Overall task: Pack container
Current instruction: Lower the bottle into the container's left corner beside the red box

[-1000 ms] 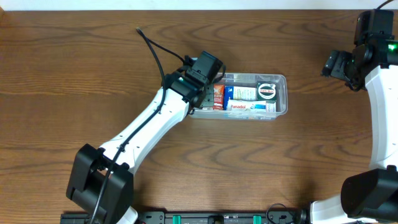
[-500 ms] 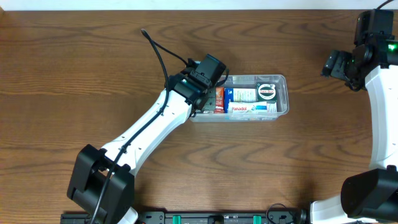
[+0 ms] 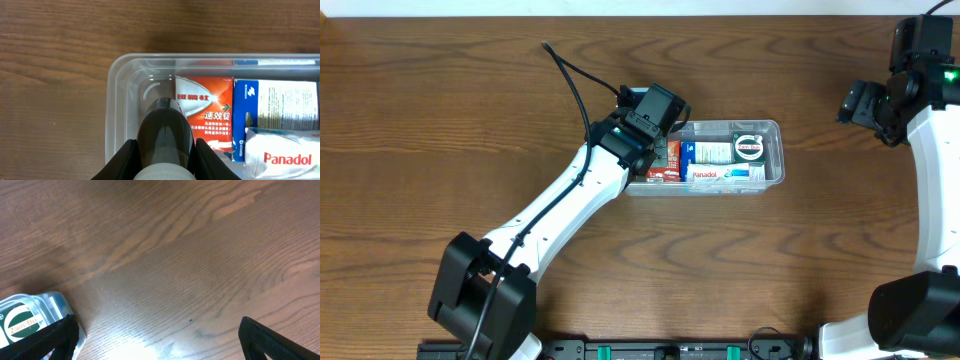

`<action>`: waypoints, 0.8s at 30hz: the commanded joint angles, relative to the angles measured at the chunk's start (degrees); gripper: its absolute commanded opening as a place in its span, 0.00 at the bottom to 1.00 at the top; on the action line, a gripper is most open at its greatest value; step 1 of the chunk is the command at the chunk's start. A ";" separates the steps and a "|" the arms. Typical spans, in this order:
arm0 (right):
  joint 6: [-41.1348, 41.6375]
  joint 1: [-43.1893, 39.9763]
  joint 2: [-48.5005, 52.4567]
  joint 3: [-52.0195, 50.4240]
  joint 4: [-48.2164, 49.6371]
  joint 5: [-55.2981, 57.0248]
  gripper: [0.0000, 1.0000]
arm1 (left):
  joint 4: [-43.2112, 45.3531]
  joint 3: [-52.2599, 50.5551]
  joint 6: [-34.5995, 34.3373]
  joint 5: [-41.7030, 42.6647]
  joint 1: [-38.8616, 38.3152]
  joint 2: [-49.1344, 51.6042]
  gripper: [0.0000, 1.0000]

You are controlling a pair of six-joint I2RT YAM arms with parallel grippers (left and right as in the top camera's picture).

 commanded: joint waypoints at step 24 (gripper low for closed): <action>-0.28 -0.44 0.09 0.17 0.02 0.79 0.99 | 3.52 0.09 -0.79 -3.56 4.17 8.09 0.15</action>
